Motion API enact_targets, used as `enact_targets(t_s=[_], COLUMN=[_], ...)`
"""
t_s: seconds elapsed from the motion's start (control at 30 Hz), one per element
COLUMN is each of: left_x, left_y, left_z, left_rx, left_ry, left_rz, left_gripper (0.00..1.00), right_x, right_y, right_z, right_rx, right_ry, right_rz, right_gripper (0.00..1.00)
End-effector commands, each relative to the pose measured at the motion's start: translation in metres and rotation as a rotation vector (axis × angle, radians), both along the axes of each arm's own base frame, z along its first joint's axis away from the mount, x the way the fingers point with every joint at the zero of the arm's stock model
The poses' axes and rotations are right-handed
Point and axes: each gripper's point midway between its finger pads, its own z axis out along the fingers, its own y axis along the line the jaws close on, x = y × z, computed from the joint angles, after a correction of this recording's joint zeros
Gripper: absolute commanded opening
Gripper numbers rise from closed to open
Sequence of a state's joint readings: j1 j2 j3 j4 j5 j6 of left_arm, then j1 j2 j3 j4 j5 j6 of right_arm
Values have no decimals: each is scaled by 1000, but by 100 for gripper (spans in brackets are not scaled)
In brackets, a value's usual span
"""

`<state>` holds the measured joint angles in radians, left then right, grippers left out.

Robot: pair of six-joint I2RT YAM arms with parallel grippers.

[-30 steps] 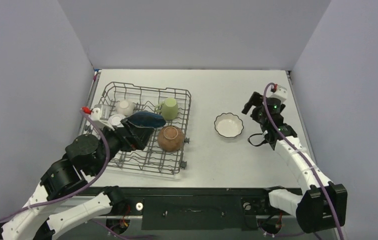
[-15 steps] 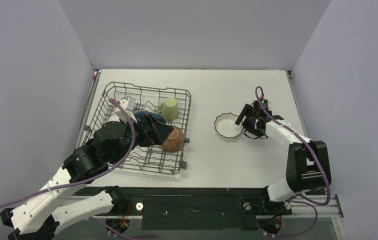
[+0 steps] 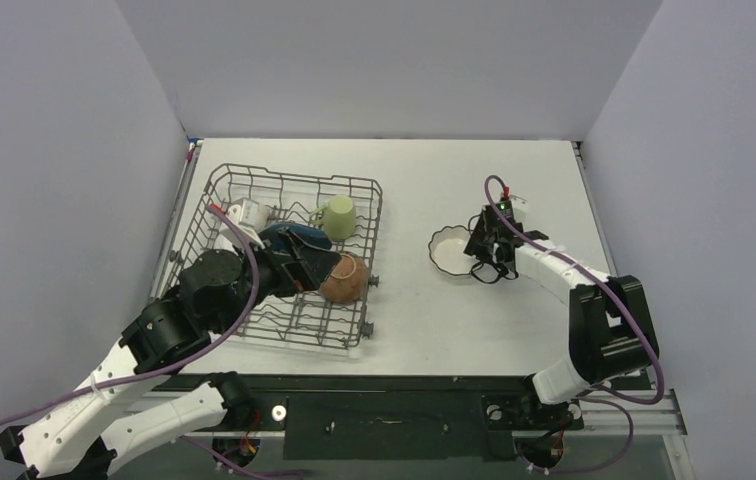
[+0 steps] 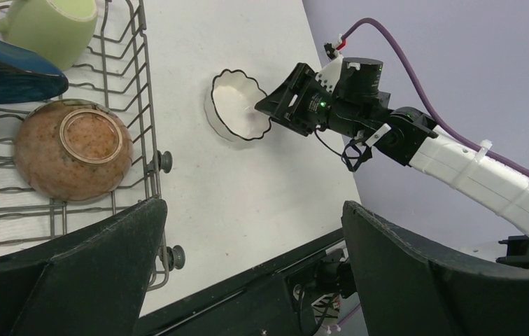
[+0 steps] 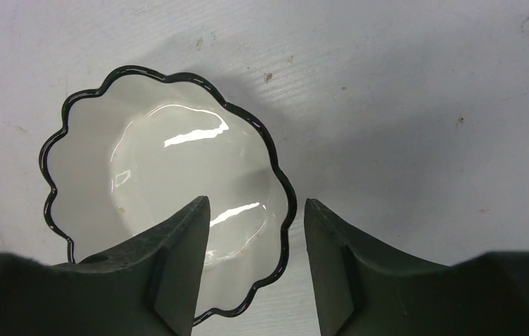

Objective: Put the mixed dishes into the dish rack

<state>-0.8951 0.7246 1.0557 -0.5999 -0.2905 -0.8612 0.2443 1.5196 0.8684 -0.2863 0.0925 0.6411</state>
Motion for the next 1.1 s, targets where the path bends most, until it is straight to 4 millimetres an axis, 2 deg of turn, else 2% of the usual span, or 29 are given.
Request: enact_targets(t_s=[0.0, 0.3, 0.5, 0.93, 1.07], left_x=[0, -2, -3, -2, -2], left_y=[1, 5, 6, 2, 2], left_z=[13, 13, 14, 16, 17], left_rx=[-53, -46, -47, -42, -43], left_ry=[-30, -40, -46, -54, -57], left_rz=[3, 5, 6, -12, -14], left_gripper=[96, 96, 96, 96, 96], right_x=[14, 14, 14, 18, 18], right_y=[-9, -5, 2, 7, 7], right_z=[6, -5, -10, -28, -24], right_rx=[-67, -95, -88, -87, -82], right_ry=[-38, -21, -25, -6, -24], right_rz=[-38, -27, -7, -2, -7], right_gripper=[48, 42, 32, 25, 13])
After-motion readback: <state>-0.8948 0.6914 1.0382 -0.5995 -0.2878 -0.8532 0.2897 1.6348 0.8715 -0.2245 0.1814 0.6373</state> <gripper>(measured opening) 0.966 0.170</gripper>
